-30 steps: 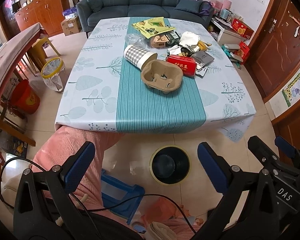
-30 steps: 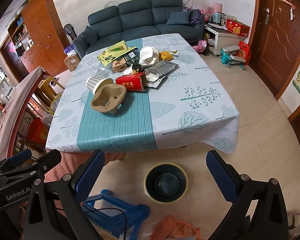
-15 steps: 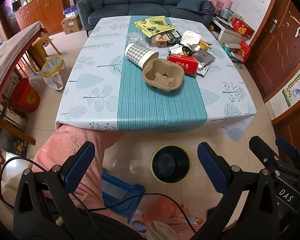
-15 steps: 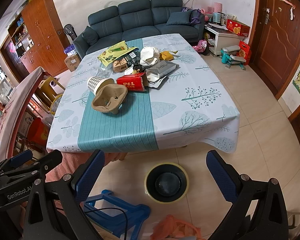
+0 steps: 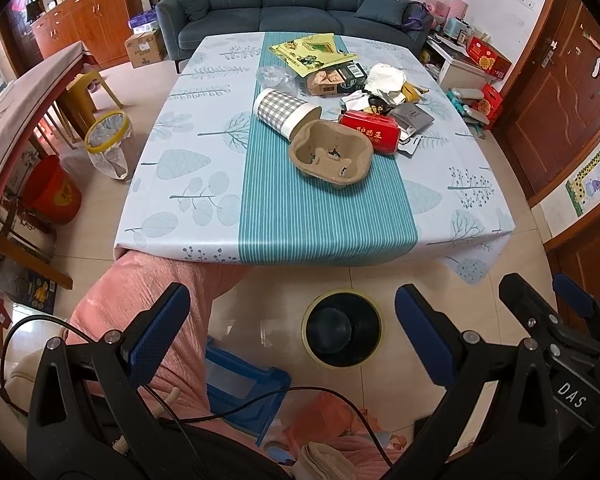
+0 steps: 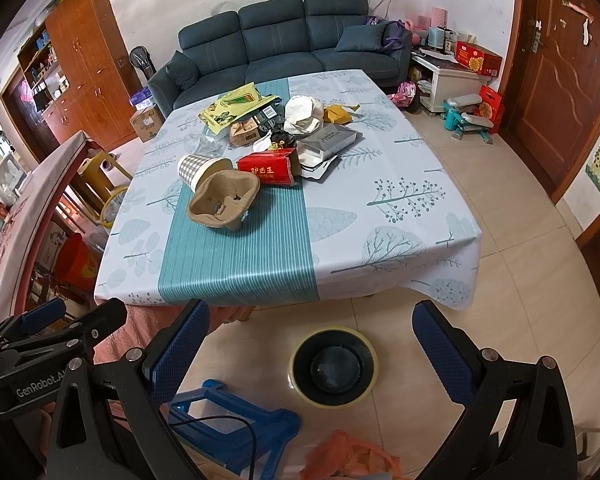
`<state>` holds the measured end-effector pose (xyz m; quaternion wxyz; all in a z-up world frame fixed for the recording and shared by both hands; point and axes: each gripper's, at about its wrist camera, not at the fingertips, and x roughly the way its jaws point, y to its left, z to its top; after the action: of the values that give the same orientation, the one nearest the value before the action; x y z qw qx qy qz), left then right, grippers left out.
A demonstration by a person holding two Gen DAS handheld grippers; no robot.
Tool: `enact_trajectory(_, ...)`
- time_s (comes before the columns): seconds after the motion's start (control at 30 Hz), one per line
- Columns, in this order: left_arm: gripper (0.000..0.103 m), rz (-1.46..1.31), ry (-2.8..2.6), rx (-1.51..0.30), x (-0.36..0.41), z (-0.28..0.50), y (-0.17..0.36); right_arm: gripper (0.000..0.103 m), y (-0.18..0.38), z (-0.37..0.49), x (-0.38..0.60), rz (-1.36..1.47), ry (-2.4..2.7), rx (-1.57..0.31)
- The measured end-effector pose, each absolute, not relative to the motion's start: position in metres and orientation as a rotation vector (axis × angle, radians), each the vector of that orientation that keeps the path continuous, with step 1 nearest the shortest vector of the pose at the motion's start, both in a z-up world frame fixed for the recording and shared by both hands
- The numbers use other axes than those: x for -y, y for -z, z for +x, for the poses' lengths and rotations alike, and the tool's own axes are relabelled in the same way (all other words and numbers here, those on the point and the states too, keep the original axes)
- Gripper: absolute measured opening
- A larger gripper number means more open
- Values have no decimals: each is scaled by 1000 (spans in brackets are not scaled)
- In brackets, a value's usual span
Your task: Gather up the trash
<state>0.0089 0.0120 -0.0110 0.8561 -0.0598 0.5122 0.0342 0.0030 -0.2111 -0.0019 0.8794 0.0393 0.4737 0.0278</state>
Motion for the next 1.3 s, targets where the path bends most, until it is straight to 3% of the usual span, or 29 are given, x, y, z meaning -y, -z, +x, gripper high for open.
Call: enact_trajectory(1.3,101,-124,6,-1031,-36,50,-2,103,-16,37,191,95,-48,-975)
